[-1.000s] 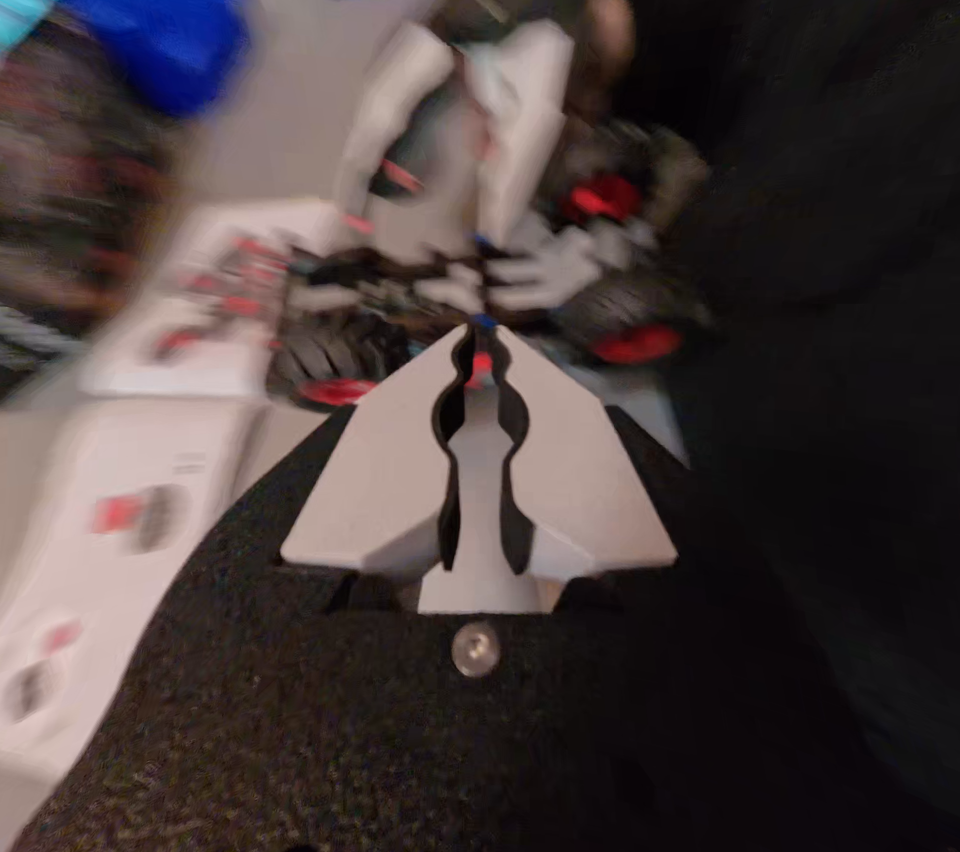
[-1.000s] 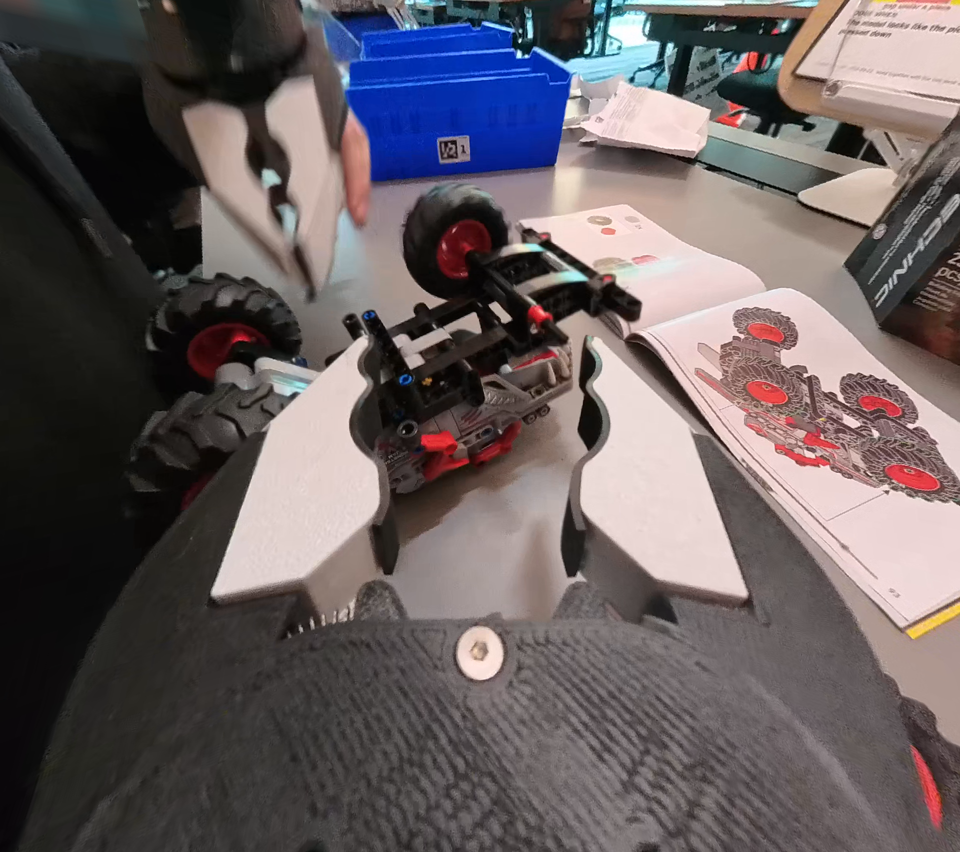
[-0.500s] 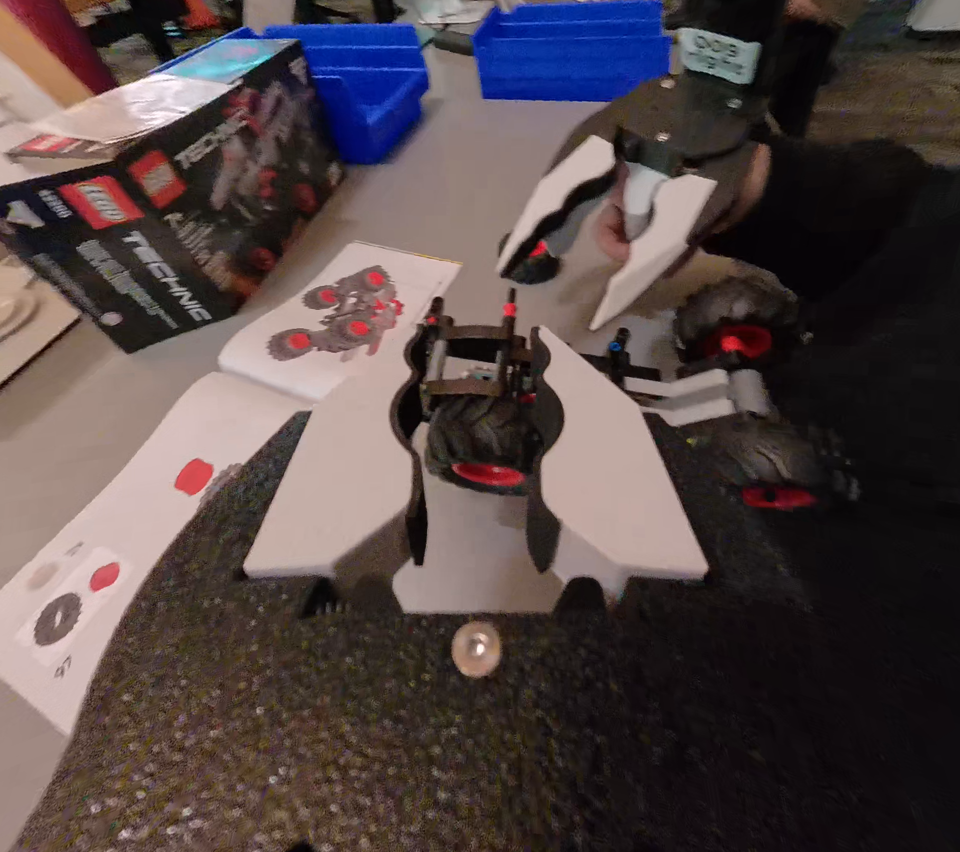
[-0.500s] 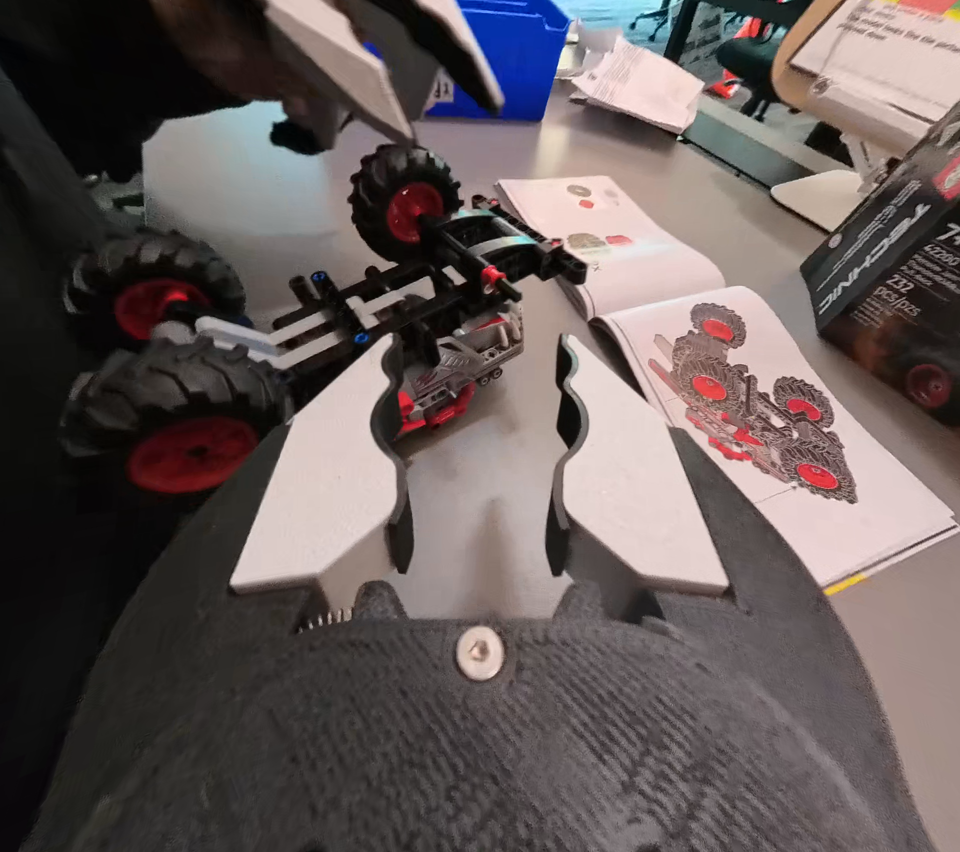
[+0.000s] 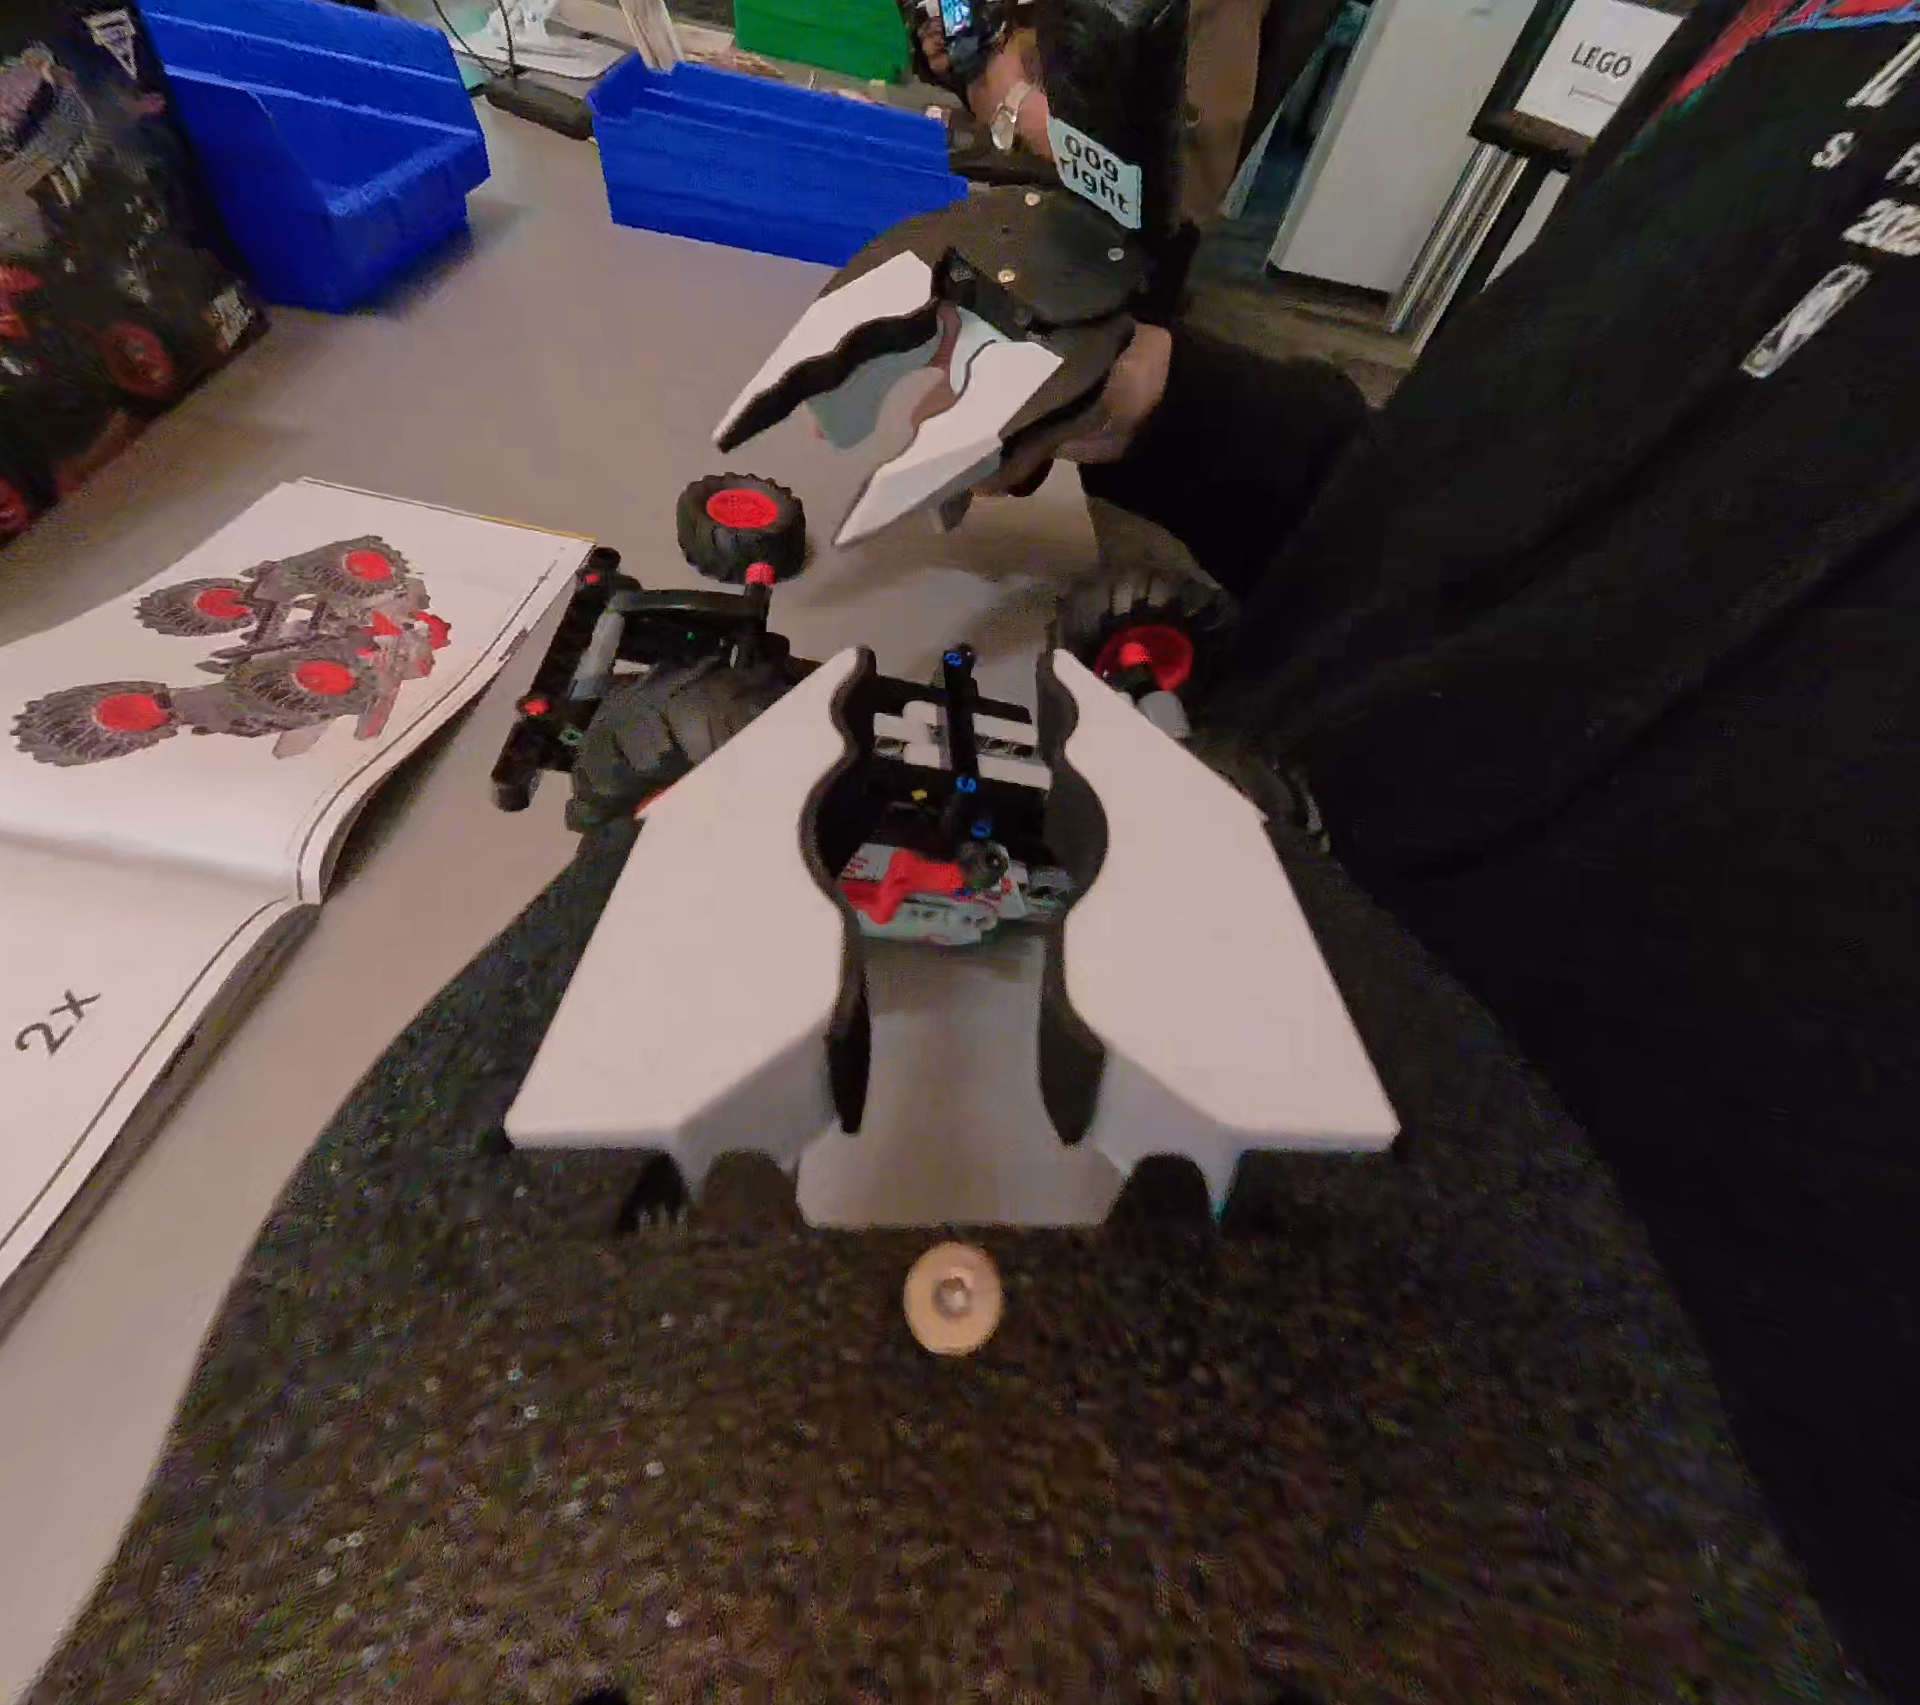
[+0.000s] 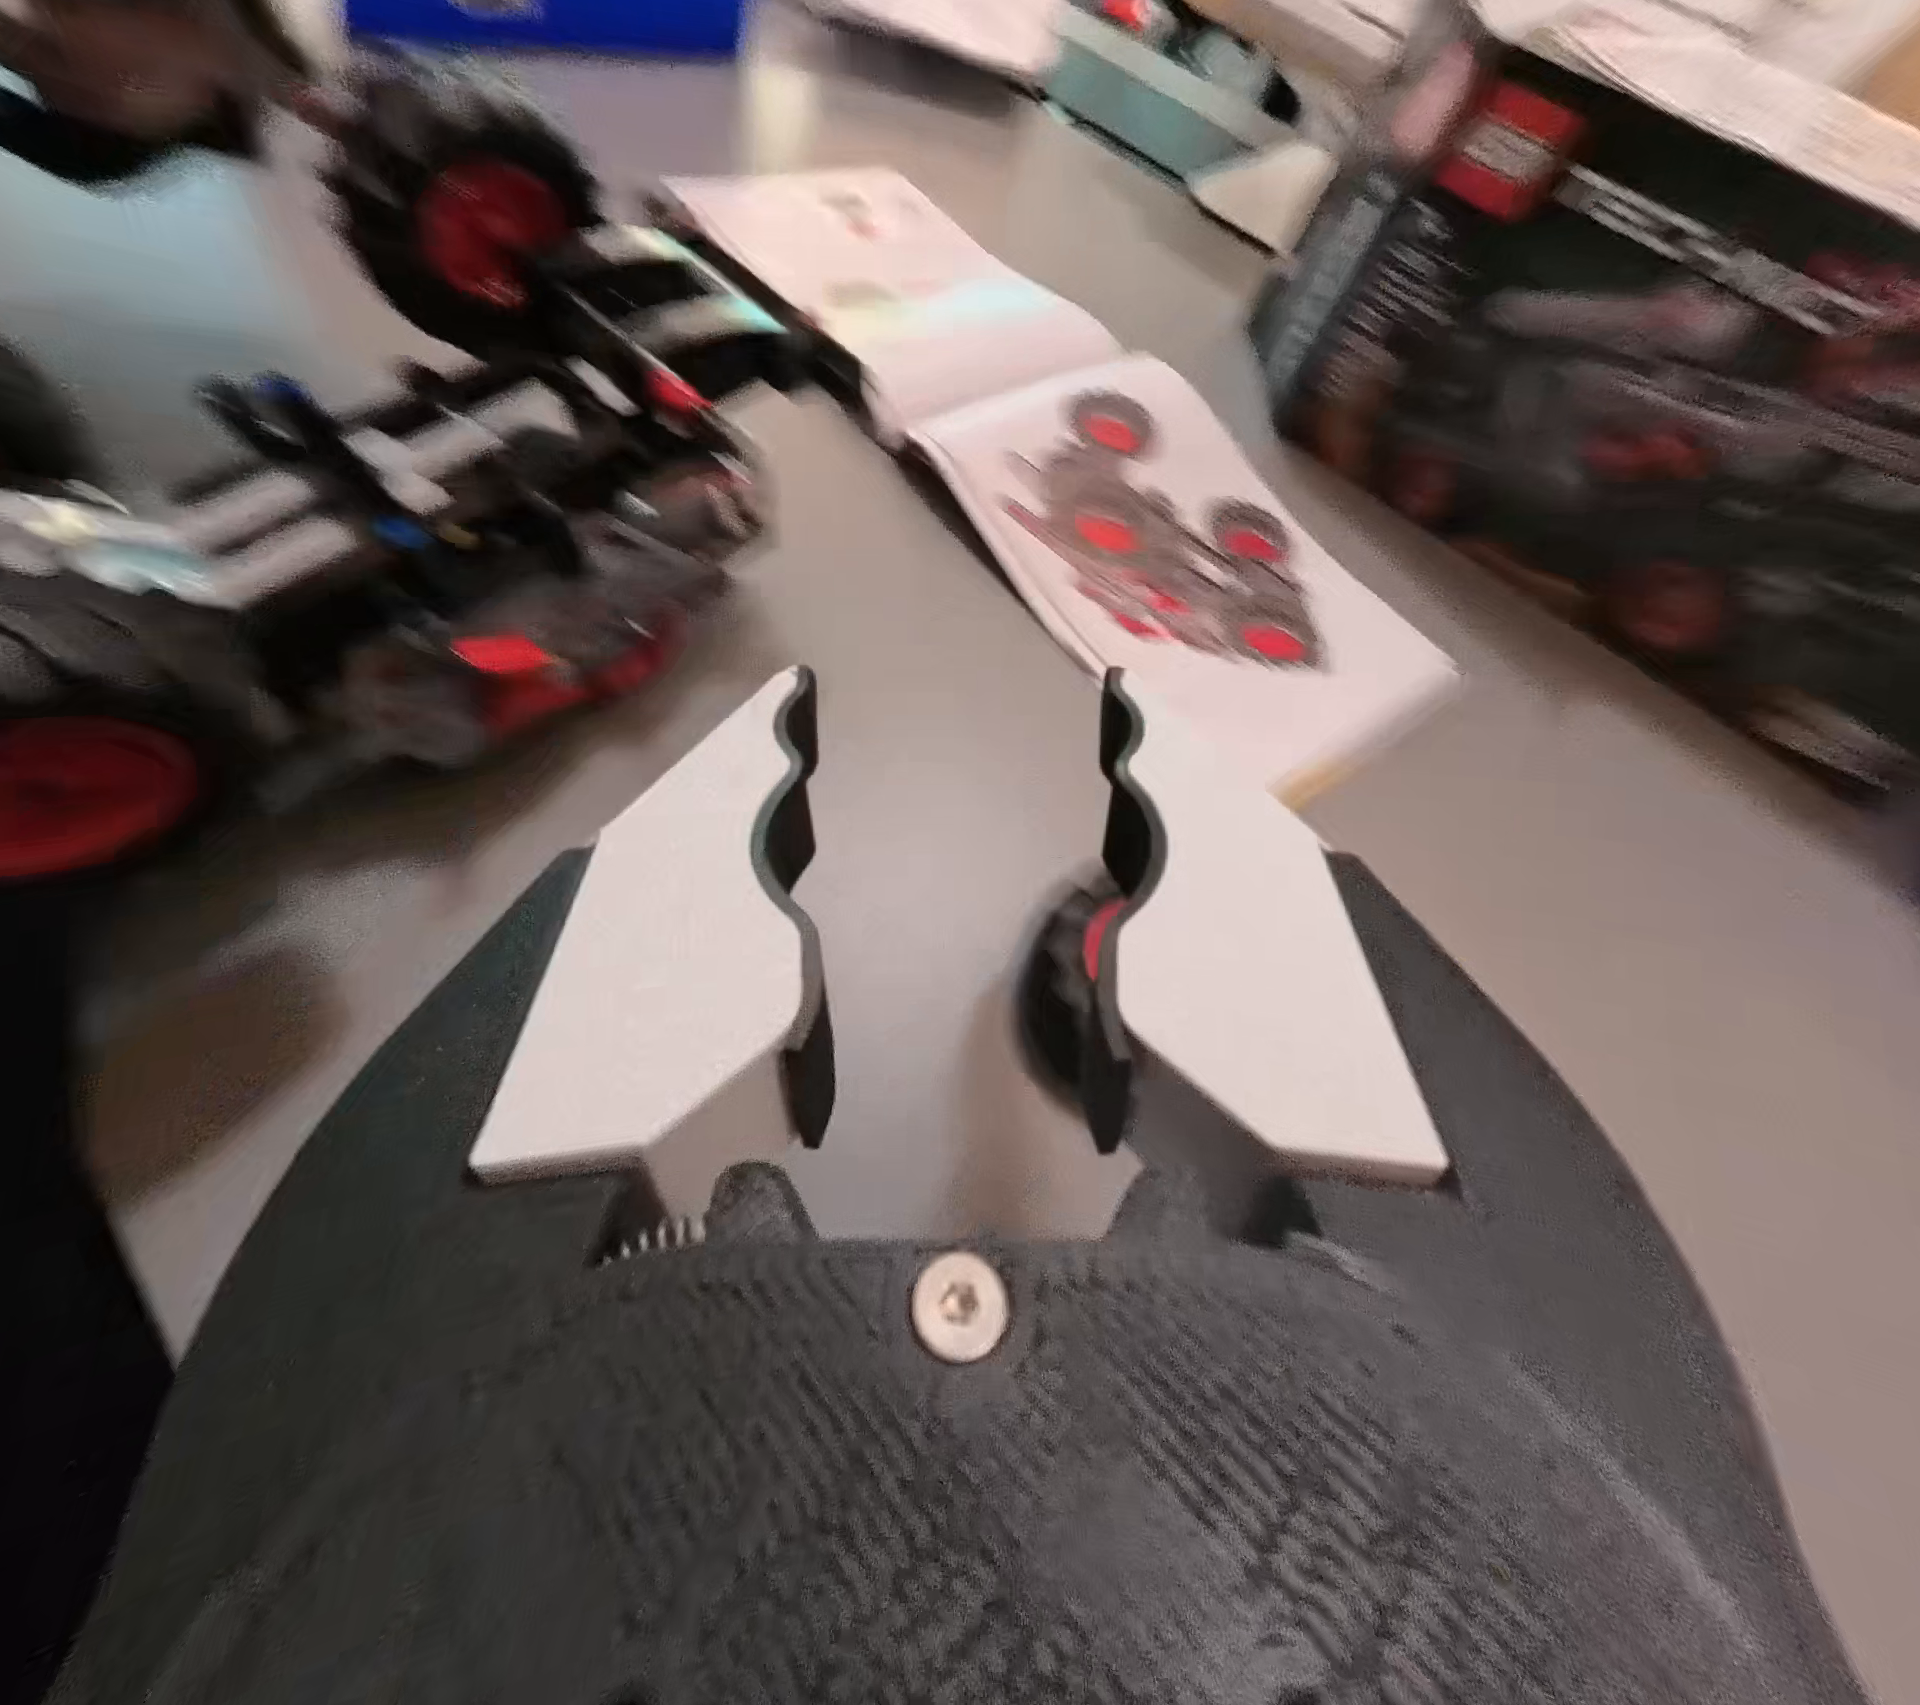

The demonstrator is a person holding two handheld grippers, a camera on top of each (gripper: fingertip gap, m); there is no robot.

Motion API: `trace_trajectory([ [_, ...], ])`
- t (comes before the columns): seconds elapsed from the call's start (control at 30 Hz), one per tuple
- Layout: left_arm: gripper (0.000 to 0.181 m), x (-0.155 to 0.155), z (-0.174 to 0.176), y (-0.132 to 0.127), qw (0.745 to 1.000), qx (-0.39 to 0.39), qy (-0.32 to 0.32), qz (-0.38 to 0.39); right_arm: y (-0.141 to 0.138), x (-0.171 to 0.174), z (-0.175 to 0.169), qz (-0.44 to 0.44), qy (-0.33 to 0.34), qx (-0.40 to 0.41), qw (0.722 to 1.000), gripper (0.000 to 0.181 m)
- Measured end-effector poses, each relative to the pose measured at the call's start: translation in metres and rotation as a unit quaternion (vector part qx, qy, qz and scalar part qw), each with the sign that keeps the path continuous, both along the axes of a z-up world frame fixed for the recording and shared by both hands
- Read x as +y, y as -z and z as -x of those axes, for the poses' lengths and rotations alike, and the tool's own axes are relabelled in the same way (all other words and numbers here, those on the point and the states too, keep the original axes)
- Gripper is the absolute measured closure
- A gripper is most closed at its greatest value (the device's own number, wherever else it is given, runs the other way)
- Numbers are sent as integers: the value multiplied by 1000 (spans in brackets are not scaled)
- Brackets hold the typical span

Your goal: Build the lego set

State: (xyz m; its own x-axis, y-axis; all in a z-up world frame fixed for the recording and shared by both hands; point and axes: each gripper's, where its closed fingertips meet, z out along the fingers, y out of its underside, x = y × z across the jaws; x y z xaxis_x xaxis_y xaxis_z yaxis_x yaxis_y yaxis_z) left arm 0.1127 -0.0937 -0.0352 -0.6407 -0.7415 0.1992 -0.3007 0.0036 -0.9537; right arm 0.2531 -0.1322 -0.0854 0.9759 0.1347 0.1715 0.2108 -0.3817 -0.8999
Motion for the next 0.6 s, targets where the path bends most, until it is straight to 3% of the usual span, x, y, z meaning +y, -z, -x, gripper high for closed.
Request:
trace_trajectory([
  [0.2, 147, 16, -9, 11, 997, -6, -23, -73, 54, -40, -62, 164, 43, -6, 985, 99],
  [0.33, 147, 20, -14, 9, 997, -13, -30, -74, 77, -32, -64, 204, 18, 3, 979, 97],
  [0.47, 147, 22, -21, 1, 995, -28, -38, -87, 77, -23, -58, 198, -7, 13, 980, 122],
  [0.6, 147, 18, -42, -20, 985, -66, -67, -144, 51, -9, -46, 151, -22, -61, 986, 122],
])
